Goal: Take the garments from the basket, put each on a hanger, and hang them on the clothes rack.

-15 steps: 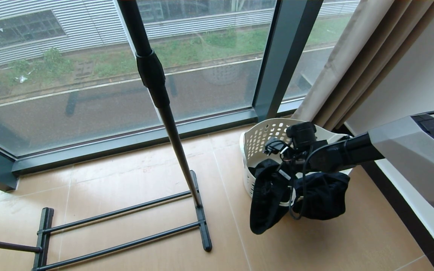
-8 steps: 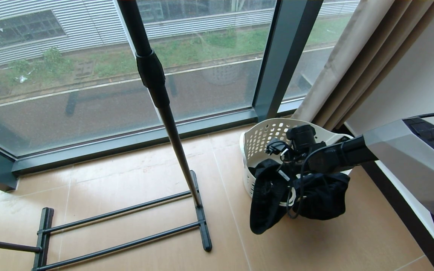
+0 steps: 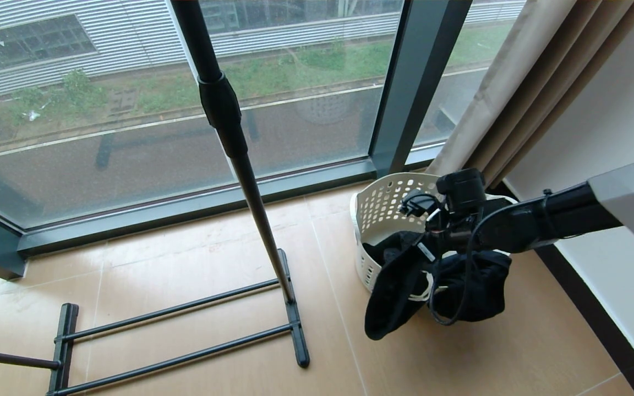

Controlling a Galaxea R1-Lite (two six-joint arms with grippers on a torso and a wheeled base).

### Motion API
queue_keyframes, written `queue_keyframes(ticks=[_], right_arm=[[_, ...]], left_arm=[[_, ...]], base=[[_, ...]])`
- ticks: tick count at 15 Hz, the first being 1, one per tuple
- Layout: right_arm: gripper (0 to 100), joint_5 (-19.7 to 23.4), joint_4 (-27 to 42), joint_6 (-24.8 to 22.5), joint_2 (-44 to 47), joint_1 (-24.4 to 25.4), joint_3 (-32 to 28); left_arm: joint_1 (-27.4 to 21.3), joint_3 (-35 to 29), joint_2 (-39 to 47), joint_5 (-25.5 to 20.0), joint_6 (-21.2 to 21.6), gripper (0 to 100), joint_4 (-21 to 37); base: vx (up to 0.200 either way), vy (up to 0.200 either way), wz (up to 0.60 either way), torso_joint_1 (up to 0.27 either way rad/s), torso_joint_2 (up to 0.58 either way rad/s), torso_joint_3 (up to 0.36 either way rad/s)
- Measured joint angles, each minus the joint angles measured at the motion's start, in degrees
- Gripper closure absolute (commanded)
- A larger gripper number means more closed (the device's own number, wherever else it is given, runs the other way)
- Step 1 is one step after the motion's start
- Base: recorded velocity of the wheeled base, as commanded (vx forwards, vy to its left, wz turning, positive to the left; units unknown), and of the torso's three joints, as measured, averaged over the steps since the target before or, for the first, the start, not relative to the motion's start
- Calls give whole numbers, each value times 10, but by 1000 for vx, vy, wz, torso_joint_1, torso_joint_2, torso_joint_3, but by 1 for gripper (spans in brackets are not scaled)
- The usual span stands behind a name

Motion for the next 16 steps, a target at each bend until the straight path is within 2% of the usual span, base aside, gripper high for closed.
queue_keyframes(ticks=[5, 10, 13, 16], right_arm=[[100, 22, -2, 5, -199, 40, 152], [100, 24, -3, 6, -411, 145, 283], [100, 21, -47, 5, -460, 167, 314], [100, 21, -103, 5, -469, 152, 335]], left_arm=[[0, 0, 0, -1, 1, 0, 0], [0, 0, 0, -2, 2, 0, 0], [0, 0, 0, -2, 1, 0, 1], [0, 0, 0, -2, 1, 0, 1]], base=[[0, 0, 0, 0, 0, 0], [0, 0, 0, 0, 0, 0], [0, 0, 0, -1, -2, 35], [0, 0, 0, 2, 1, 167]])
